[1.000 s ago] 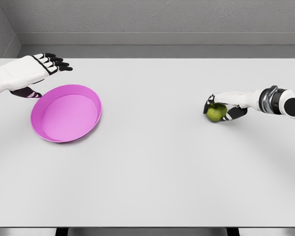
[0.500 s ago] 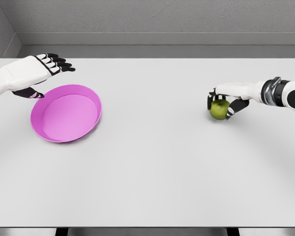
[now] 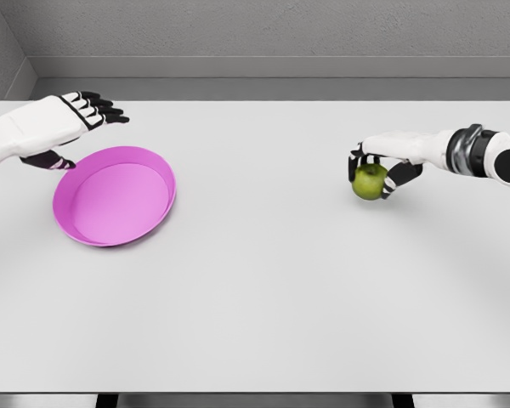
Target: Put the apple on the plate with both arms
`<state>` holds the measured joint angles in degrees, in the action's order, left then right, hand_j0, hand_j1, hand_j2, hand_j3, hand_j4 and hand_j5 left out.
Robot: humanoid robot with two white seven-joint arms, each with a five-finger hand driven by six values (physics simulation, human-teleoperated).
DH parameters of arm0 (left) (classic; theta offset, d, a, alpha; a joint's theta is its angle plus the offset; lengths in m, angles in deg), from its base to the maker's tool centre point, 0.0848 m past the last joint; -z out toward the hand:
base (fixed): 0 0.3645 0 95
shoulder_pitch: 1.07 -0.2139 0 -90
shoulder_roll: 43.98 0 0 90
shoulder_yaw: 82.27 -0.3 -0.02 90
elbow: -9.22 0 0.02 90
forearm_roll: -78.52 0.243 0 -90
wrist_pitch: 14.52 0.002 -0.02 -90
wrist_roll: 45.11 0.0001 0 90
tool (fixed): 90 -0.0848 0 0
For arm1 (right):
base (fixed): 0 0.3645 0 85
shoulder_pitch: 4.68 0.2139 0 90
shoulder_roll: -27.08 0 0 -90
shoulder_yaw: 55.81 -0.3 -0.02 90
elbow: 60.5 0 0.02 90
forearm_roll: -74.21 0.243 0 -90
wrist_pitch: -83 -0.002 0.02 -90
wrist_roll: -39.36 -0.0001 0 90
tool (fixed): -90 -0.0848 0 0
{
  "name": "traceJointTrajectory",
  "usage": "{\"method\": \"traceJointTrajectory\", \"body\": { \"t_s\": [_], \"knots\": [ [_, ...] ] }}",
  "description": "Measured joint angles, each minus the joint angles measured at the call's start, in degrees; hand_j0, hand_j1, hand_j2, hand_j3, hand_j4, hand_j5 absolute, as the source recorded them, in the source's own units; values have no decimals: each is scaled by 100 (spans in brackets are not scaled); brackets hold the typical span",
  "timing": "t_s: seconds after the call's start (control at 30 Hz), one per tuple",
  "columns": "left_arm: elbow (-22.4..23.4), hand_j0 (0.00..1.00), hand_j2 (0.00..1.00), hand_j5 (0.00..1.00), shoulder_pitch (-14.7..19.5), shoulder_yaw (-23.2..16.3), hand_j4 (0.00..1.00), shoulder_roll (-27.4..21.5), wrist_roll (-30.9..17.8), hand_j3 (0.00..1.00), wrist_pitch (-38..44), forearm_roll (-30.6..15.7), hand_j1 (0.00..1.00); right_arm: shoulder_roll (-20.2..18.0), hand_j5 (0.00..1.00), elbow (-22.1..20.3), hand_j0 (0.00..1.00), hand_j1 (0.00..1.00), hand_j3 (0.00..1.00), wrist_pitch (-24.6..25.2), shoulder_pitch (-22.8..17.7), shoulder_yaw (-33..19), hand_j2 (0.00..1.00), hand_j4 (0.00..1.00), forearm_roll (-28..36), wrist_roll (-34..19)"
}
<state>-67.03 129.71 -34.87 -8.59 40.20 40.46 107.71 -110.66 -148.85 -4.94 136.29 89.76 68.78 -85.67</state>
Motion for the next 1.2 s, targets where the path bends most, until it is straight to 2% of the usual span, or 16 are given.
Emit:
{"method": "traceJointTrajectory", "body": {
  "t_s": [0.37, 1.03, 1.07, 1.1, 1.13, 1.2],
  "knots": [
    [-4, 100, 100, 100, 0, 0, 100, 0, 1, 100, 0, 1, 100, 475, 46, -259, 46, 46, 46, 1, 9, -42, 46, 46, -5, -2],
    [-4, 100, 100, 100, 0, -1, 100, 0, 0, 100, 0, 7, 100, 1607, 46, -286, 46, 46, 46, 27, 53, -31, 46, 46, -3, -1],
    [-4, 100, 100, 100, 0, -1, 100, 0, 0, 100, 0, 7, 100, 1628, 48, -285, 48, 48, 48, 32, 53, -30, 48, 48, -3, 0],
    [-4, 100, 100, 100, 0, 0, 100, 0, 0, 100, 0, 7, 100, 1660, 82, -284, 82, 82, 82, 41, 62, -26, 82, 82, -3, 0],
    [-4, 100, 100, 100, 0, 0, 100, 0, 0, 100, 0, 7, 100, 1685, 100, -278, 100, 100, 100, 61, 70, -24, 100, 100, -2, 1],
    [-4, 100, 100, 100, 0, -1, 100, 0, 0, 100, 0, 7, 100, 1711, 100, -279, 100, 100, 100, 107, 114, -25, 100, 100, -2, 1]
  ]
}}
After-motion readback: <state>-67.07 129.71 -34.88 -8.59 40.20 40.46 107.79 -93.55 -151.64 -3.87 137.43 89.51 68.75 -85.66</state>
